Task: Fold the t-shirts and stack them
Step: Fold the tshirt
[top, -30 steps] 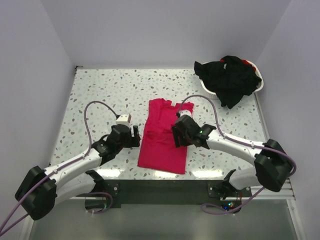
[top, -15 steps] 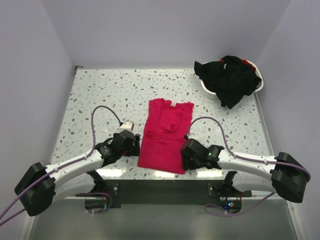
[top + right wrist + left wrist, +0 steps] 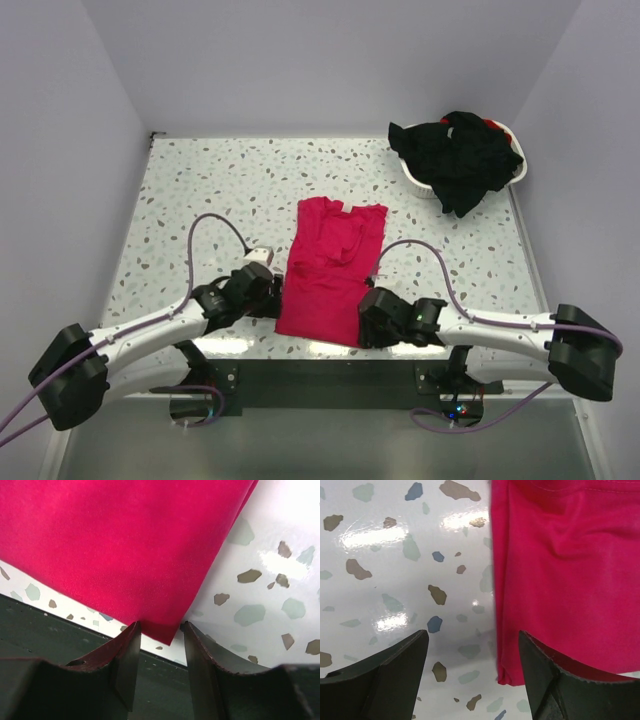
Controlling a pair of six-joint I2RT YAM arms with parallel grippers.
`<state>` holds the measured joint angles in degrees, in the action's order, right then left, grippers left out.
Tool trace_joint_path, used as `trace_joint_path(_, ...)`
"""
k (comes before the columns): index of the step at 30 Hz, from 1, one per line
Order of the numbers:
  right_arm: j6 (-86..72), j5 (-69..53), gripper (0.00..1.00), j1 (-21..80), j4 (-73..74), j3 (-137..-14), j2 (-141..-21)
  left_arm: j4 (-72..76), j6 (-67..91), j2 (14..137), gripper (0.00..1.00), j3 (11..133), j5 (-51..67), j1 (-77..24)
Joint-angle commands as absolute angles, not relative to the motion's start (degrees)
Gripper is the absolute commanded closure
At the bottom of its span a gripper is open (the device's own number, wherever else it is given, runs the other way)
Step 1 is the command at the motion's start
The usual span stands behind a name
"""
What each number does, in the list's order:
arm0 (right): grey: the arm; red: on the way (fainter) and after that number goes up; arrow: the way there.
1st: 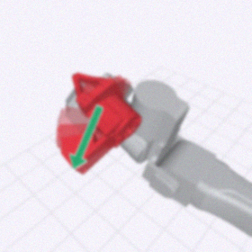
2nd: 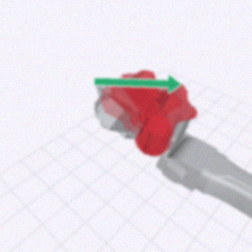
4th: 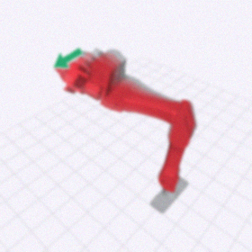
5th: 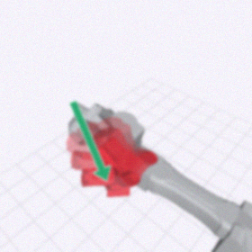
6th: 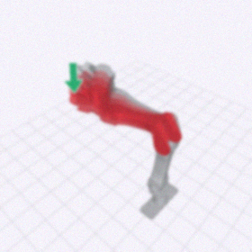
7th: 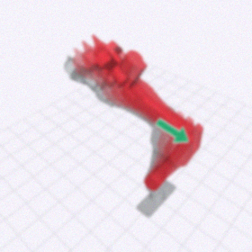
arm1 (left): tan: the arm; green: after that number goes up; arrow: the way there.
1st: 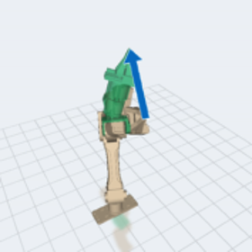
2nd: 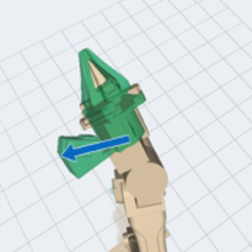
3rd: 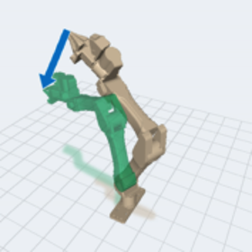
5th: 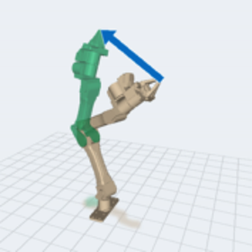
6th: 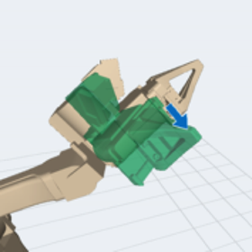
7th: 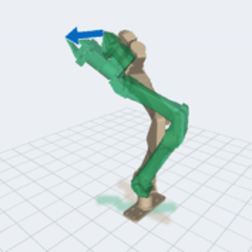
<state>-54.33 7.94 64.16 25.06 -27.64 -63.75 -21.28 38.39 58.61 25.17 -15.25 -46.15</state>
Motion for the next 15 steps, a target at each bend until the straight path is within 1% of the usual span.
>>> trace_joint_path(1, -58.0, 10.2, 0.57, 65.7, 26.8, -27.4, -64.7, -23.7, 39.2, 59.6, 0.23, 29.4, -13.1, -48.0)
trace_joint_path(5, -58.7, 9.8, 0.63, 66.9, 25.2, -27.4, -66.2, -27.2, 39.9, 62.3, 0.27, 31.6, -14.1, -50.6)
trace_joint_path(8, -58.4, 10.5, 0.64, 67.3, 25.8, -28.1, -67.1, -28.5, 40.6, 63.6, 0.32, 31.9, -15.1, -52.2)
trace_joint_path(9, -58.4, 10.5, 0.64, 67.5, 26.0, -28.2, -67.1, -28.7, 40.7, 64.2, 0.35, 31.9, -14.9, -52.5)
trace_joint_path(15, -58.6, 11.9, 0.64, 67.9, 27.3, -28.2, -65.5, -31.3, 42.6, 65.4, 0.42, 32.7, -16.5, -54.3)
